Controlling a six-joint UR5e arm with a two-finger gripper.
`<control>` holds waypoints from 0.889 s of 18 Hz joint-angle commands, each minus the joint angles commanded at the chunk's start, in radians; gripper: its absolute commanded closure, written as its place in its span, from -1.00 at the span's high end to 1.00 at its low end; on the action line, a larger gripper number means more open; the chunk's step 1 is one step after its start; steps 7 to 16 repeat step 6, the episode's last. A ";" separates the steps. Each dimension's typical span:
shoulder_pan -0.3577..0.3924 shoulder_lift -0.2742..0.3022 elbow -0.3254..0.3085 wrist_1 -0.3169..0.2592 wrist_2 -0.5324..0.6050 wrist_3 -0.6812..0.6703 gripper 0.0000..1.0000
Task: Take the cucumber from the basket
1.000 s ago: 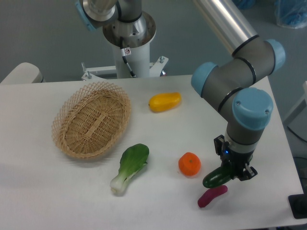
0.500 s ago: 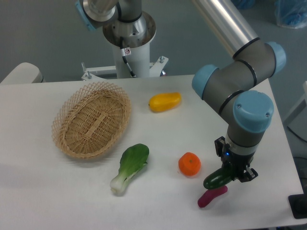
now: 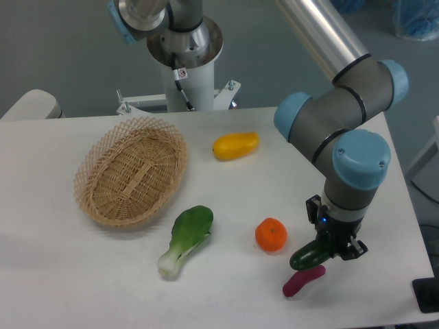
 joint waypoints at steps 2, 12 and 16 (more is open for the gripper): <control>0.000 0.003 -0.008 0.000 0.002 0.000 -0.97; 0.000 0.003 -0.008 0.000 0.000 0.002 -0.97; 0.000 0.003 -0.008 0.000 0.000 0.002 -0.97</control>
